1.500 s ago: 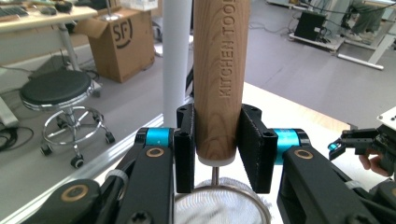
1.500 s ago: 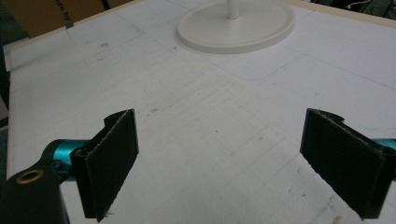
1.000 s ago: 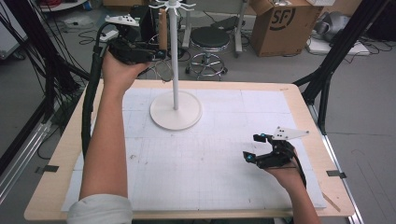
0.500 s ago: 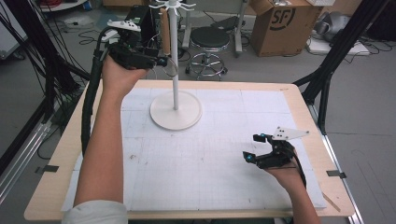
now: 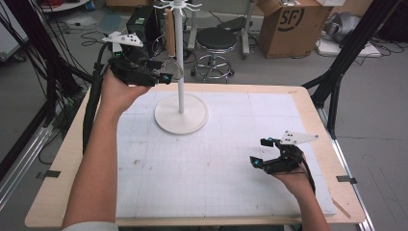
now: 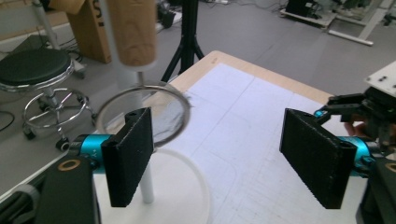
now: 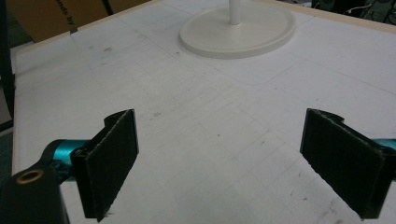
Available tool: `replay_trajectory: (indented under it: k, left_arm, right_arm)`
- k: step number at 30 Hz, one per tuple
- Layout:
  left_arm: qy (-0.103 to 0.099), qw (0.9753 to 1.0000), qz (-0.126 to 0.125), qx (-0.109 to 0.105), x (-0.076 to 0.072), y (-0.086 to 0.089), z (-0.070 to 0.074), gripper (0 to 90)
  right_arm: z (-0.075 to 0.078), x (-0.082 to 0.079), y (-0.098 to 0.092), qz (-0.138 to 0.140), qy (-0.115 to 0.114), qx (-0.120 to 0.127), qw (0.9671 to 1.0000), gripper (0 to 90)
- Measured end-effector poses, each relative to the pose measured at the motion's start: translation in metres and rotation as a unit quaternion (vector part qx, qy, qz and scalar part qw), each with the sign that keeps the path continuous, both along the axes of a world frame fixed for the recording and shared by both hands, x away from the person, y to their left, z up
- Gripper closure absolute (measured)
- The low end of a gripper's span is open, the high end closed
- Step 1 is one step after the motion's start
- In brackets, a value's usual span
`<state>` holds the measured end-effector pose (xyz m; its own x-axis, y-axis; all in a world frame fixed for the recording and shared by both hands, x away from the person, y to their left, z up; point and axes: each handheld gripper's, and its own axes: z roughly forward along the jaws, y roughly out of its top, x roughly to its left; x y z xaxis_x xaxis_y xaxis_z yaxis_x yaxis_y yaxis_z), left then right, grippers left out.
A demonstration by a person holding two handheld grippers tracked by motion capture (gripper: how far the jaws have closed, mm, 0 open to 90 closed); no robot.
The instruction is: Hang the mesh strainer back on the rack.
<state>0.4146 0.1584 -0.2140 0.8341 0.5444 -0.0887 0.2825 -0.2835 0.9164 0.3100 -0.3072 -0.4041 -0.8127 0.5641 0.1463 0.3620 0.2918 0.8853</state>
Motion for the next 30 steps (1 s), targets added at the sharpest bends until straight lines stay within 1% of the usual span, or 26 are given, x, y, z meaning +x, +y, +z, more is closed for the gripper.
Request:
replay_trajectory:
  k: [3,6,8,10,14,15,17,19,21,22,23,26,30]
  left_arm:
    - [-0.004,1.0,-0.008,0.002,-0.007,0.001,-0.002,23.0]
    - [-0.008,0.9998,-0.015,-0.006,-0.016,0.003,-0.006,20.7]
    - [-0.011,0.9997,-0.02,-0.004,-0.02,0.004,-0.009,18.7]
    - [-0.013,0.9995,-0.027,-0.007,-0.024,0.005,-0.012,17.3]
    - [-0.014,0.9993,-0.035,-0.007,-0.031,0.007,-0.015,14.9]
    - [-0.016,0.9991,-0.039,-0.004,-0.033,0.007,-0.016,14.5]
    - [-0.019,0.9988,-0.045,-0.005,-0.036,0.007,-0.018,13.6]
    - [-0.022,0.9985,-0.05,0.0,-0.04,0.006,-0.021,12.9]
    - [-0.023,0.9981,-0.057,-0.005,-0.043,0.006,-0.023,11.4]
    - [-0.025,0.9977,-0.062,-0.011,-0.046,0.005,-0.024,11.3]
    - [-0.027,0.9975,-0.064,-0.011,-0.048,0.004,-0.024,11.2]
    - [-0.032,0.9969,-0.072,-0.007,-0.054,0.001,-0.026,9.9]
    - [-0.036,0.9962,-0.079,-0.003,-0.06,-0.003,-0.033,7.6]
  right_arm:
    - [0.0,0.0,0.0,0.001,-0.001,-0.001,1.0,10.7]
    - [0.0,0.002,0.0,0.0,-0.001,0.003,1.0,10.7]
    - [-0.001,0.003,0.001,0.001,0.001,0.001,1.0,10.7]
    - [-0.001,0.004,0.002,0.001,0.001,-0.001,1.0,10.7]
    - [-0.002,0.004,0.002,0.002,0.004,-0.004,1.0,10.7]
    - [-0.002,0.004,0.002,0.0,0.002,-0.003,1.0,10.7]
    - [-0.002,0.004,0.001,-0.001,0.0,-0.002,1.0,10.7]
    - [-0.001,0.004,0.0,-0.001,0.002,-0.003,1.0,10.7]
    - [-0.001,0.004,0.0,-0.002,-0.001,-0.001,1.0,10.7]
    - [-0.001,0.004,0.0,-0.002,0.0,0.0,1.0,10.7]
    - [-0.002,0.005,0.0,-0.003,-0.003,-0.003,1.0,10.7]
    - [-0.003,0.005,0.0,-0.004,0.005,-0.003,1.0,10.7]
    - [-0.003,0.006,0.002,0.003,0.006,-0.004,1.0,10.7]
